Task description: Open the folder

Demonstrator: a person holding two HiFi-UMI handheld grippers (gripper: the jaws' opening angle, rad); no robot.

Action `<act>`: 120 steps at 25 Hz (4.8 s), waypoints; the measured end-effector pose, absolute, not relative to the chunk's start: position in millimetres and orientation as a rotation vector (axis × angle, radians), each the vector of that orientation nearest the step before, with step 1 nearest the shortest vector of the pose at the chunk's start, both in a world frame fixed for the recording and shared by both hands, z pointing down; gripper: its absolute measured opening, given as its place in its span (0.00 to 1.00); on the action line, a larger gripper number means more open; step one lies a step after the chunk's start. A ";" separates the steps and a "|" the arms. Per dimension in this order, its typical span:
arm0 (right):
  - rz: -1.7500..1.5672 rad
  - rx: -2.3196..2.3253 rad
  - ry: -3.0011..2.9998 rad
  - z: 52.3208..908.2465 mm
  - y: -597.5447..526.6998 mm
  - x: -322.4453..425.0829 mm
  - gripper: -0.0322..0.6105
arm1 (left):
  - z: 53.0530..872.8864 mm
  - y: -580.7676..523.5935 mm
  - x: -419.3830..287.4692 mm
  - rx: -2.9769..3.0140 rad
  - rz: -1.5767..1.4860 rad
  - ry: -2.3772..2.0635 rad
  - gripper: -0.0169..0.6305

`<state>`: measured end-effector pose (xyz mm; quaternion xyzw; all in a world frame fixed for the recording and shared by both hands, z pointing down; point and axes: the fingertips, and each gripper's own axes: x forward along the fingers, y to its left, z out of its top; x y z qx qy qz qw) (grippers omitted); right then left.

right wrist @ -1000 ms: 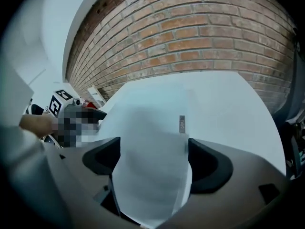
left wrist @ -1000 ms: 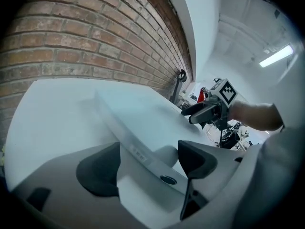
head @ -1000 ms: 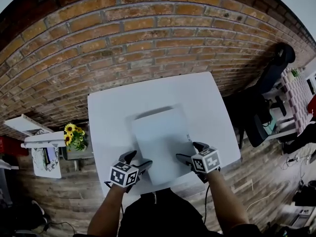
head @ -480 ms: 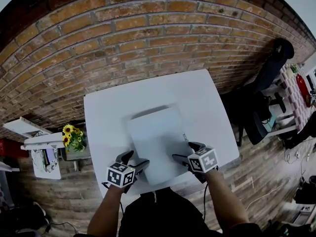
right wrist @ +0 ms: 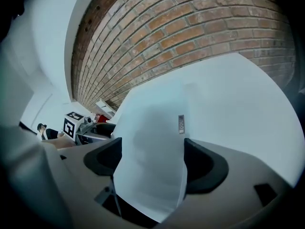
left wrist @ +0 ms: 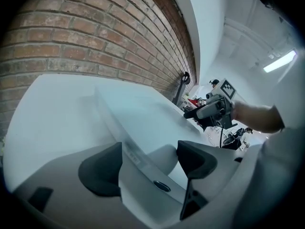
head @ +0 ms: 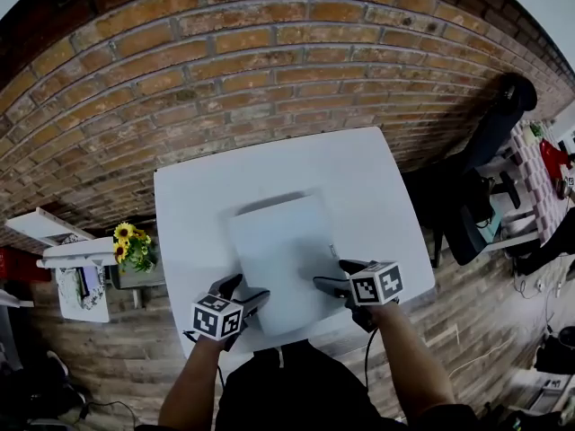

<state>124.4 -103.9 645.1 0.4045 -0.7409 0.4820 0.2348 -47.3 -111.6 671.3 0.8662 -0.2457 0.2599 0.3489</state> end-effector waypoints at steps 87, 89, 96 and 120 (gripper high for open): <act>1.661 0.967 -2.202 635.9 13.1 98.6 0.41 | 668.6 -37.6 -62.5 2.254 0.750 -0.774 0.61; 1.644 0.949 -2.188 639.0 7.5 95.0 0.42 | 669.8 -40.9 -64.2 2.258 0.762 -0.778 0.61; 1.613 0.926 -2.254 629.6 -25.0 86.5 0.27 | 671.4 -60.3 -77.1 2.270 0.802 -0.773 0.61; 1.106 1.073 -2.163 620.1 -77.5 50.8 0.20 | 670.1 -102.9 -85.6 2.284 0.800 -0.694 0.61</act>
